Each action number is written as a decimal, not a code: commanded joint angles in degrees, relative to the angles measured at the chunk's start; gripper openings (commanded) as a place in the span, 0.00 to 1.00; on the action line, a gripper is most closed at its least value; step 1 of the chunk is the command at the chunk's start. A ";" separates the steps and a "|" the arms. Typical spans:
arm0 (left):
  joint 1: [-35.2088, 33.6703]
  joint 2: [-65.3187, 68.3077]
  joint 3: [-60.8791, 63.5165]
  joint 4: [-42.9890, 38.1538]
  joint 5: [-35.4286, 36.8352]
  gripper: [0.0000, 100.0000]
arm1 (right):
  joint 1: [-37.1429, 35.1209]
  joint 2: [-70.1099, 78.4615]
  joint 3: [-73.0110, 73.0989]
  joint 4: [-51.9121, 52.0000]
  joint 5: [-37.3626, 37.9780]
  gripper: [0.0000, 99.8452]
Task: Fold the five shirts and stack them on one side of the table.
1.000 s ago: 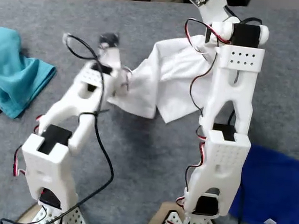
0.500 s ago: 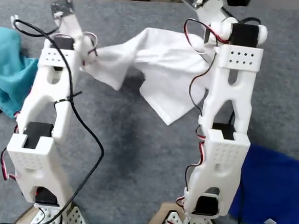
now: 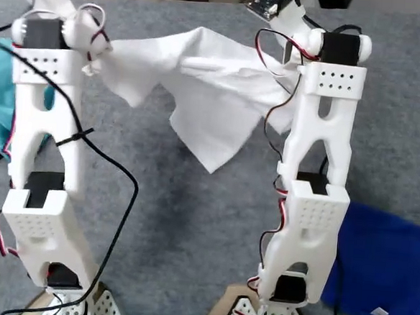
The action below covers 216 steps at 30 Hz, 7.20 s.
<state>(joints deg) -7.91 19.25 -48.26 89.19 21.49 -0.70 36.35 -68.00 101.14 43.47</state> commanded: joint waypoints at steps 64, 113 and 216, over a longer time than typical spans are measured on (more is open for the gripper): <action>-20.04 26.42 14.07 -18.20 -3.87 0.16 | -26.59 27.12 -3.47 0.18 -55.65 0.18; -19.69 26.42 13.98 -18.29 -4.04 0.16 | -18.68 28.53 -7.43 1.14 -57.23 0.07; -13.54 30.29 -17.23 7.82 -24.26 0.24 | -12.62 40.04 -27.21 -9.23 -50.90 0.01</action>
<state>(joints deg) -20.84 48.70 -62.15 99.47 -2.07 -13.80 76.62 -92.79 92.26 -8.13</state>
